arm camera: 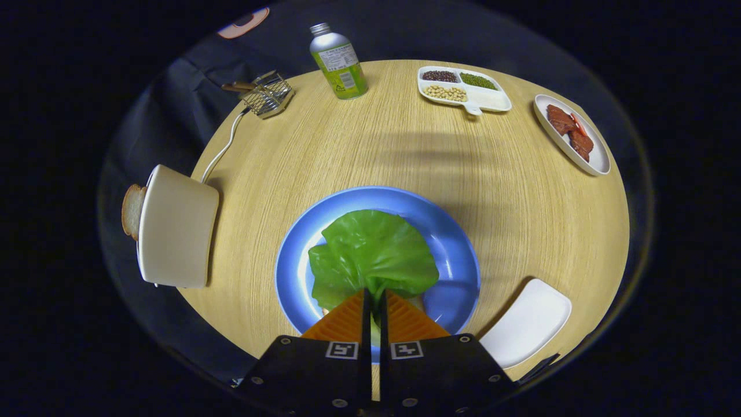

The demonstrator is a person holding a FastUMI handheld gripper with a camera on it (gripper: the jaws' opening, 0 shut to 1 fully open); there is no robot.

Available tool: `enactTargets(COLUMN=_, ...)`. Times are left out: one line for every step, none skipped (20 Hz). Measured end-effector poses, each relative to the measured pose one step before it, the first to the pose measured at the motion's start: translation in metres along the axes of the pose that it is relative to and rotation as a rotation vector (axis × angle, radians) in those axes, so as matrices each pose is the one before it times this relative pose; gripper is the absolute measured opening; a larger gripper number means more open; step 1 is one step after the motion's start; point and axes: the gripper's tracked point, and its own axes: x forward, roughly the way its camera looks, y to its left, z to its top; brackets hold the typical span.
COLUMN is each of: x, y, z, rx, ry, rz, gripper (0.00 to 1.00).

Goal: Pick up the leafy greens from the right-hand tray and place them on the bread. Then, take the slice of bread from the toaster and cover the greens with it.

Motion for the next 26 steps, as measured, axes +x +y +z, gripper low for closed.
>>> enactTargets(x=-0.00239, y=-0.00002, z=0.00023, rx=0.0135, ry=-0.00127, rz=-0.00302, gripper=0.09)
enactTargets(x=-0.00312, y=0.00045, z=0.00011, rx=0.01973, ry=0.00145, rz=0.00074, gripper=0.13)
enactTargets(x=-0.00258, y=-0.00006, z=0.00223, rx=0.01797, ry=-0.00398, rz=0.00205, gripper=0.15)
enactTargets(x=-0.00278, y=-0.00216, z=0.00112, rx=0.01413, ry=-0.00944, rz=-0.00606, gripper=0.2)
enactTargets(x=-0.00382, y=-0.0021, z=0.00202, rx=0.00645, ry=-0.00281, rz=-0.00932, gripper=0.23)
enactTargets(x=-0.00594, y=0.00006, z=0.00026, rx=-0.00097, ry=-0.00268, rz=-0.00151, gripper=0.29)
enactTargets(x=-0.0086, y=0.00345, z=0.00191, rx=-0.00566, ry=-0.00692, rz=0.00172, gripper=0.32)
enactTargets(x=-0.00898, y=0.0066, z=0.00224, rx=-0.00572, ry=-0.00831, rz=0.00194, gripper=0.41)
enactTargets(x=-0.00952, y=0.00741, z=0.00317, rx=0.00249, ry=-0.00326, rz=0.00542, gripper=0.45)
enactTargets(x=-0.00878, y=0.01096, z=0.00239, rx=0.00065, ry=-0.00323, rz=0.01652, gripper=0.54)
enactTargets(x=-0.00911, y=0.01037, z=0.00332, rx=0.00253, ry=-0.00285, rz=0.00993, gripper=0.57)
enactTargets(x=-0.00905, y=0.01223, z=0.00172, rx=-0.00383, ry=0.00147, rz=0.01319, gripper=0.61)
enactTargets(x=-0.00799, y=0.01165, z=0.0027, rx=-0.00077, ry=0.0001, rz=0.00753, gripper=0.63)
enactTargets(x=-0.00822, y=0.01078, z=0.00345, rx=-0.00732, ry=-0.00466, rz=0.00264, gripper=0.71)
enactTargets(x=-0.00617, y=0.01222, z=0.00454, rx=-0.01037, ry=-0.00684, rz=0.00209, gripper=0.75)
enactTargets(x=-0.00581, y=0.01122, z=0.00462, rx=-0.00956, ry=-0.0088, rz=-0.00396, gripper=0.81)
enactTargets(x=-0.00564, y=0.01259, z=0.0051, rx=-0.00806, ry=-0.00847, rz=0.00282, gripper=0.83)
enactTargets(x=-0.00534, y=0.01507, z=0.00319, rx=-0.00649, ry=-0.00369, rz=0.00874, gripper=0.87)
enactTargets(x=-0.00453, y=0.01707, z=0.00213, rx=-0.00427, ry=0.00195, rz=0.01709, gripper=0.88)
enactTargets(x=-0.0031, y=0.0166, z=0.00308, rx=-0.00586, ry=0.00384, rz=0.01721, gripper=0.88)
enactTargets(x=-0.00367, y=0.01741, z=0.00399, rx=-0.00683, ry=0.00082, rz=0.01305, gripper=0.88)
enactTargets(x=-0.00259, y=0.01912, z=0.00582, rx=-0.01414, ry=-0.00118, rz=0.01323, gripper=0.88)
enactTargets(x=-0.00053, y=0.01695, z=0.00539, rx=-0.01535, ry=-0.00071, rz=0.01125, gripper=0.88)
enactTargets(x=0.00021, y=0.0166, z=0.00409, rx=-0.01582, ry=0.00389, rz=0.01076, gripper=0.88)
enactTargets(x=0.00081, y=0.02047, z=0.00287, rx=-0.01487, ry=0.00749, rz=0.01999, gripper=0.88)
enactTargets(x=0.00183, y=0.01875, z=0.00439, rx=-0.00941, ry=0.01038, rz=0.02292, gripper=0.88)
